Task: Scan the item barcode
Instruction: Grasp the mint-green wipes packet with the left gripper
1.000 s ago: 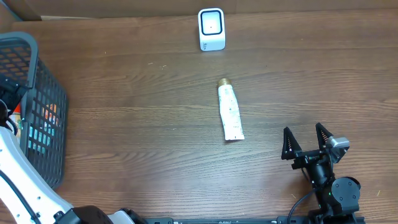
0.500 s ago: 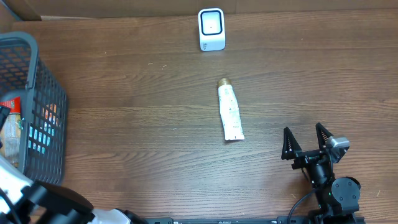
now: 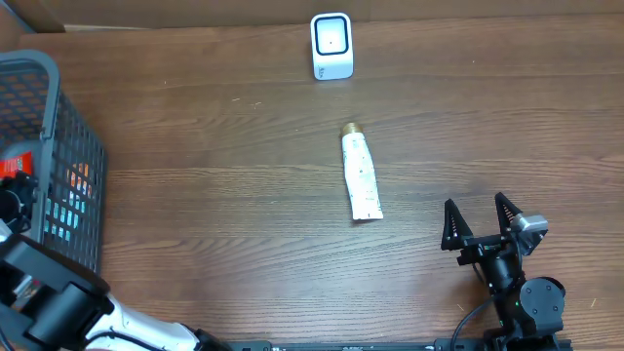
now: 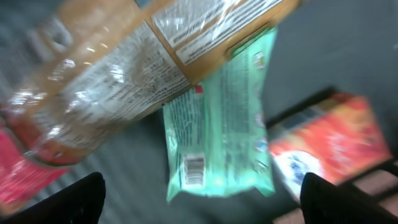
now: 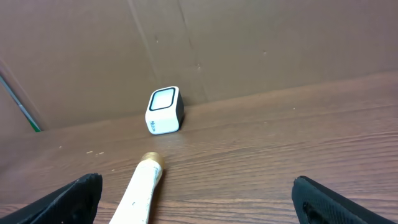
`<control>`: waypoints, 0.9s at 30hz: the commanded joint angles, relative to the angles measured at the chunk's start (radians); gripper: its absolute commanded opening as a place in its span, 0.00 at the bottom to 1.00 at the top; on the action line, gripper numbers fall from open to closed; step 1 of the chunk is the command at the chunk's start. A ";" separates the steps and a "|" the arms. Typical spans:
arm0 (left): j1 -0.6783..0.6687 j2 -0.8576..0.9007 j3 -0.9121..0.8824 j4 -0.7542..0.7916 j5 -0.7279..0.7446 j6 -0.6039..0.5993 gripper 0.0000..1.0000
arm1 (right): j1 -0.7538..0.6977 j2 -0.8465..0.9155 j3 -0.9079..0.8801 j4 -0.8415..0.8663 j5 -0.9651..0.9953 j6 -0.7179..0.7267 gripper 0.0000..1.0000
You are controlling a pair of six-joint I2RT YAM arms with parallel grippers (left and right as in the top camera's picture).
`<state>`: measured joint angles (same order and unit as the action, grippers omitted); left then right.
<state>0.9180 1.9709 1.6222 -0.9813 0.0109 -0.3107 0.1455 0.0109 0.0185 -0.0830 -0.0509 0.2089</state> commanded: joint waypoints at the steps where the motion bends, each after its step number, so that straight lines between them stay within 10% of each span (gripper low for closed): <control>1: -0.019 0.061 0.000 -0.005 -0.027 0.019 0.90 | 0.005 -0.008 -0.011 0.003 0.006 -0.001 1.00; 15: -0.023 0.199 0.000 0.063 -0.044 0.016 0.85 | 0.005 -0.008 -0.011 0.003 0.006 0.000 1.00; 23: -0.023 0.222 0.005 0.037 -0.045 0.019 0.28 | 0.005 -0.008 -0.011 0.002 0.006 0.000 1.00; 27: -0.023 0.210 0.035 0.015 -0.035 0.019 0.17 | 0.005 -0.008 -0.011 0.002 0.006 -0.001 1.00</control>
<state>0.8963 2.1326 1.6501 -0.9512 -0.0235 -0.2886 0.1455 0.0109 0.0185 -0.0834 -0.0513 0.2089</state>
